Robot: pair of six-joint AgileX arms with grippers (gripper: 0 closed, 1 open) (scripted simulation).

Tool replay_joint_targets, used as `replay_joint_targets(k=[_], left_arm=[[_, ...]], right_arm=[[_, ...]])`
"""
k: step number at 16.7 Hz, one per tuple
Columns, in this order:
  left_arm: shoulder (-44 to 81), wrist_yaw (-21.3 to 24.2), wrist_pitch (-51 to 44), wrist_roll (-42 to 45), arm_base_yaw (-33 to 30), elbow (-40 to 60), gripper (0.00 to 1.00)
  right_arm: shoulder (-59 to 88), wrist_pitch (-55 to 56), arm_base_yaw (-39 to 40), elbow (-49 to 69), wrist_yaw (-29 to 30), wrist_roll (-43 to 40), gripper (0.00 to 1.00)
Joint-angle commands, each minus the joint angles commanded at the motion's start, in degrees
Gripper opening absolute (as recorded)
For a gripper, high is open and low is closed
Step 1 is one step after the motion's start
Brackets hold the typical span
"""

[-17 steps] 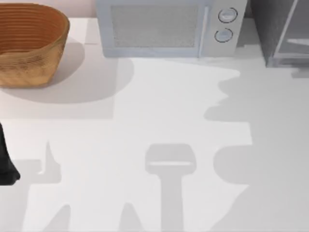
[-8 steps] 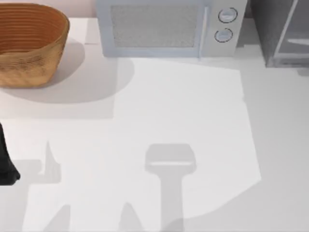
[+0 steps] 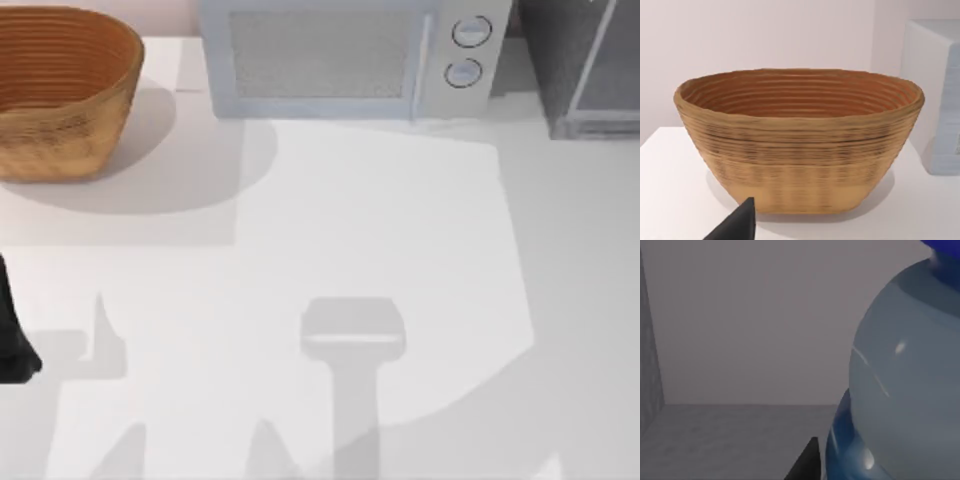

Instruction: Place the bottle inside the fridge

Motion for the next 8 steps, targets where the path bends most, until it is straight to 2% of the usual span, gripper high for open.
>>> replay_joint_targets(k=[8], left_arm=[[0.0,0.0,0.0,0.0,0.0,0.0,1.0]], right_arm=[[10.53,-9.92,2.33,19.27,1.63,0.09,0.01]])
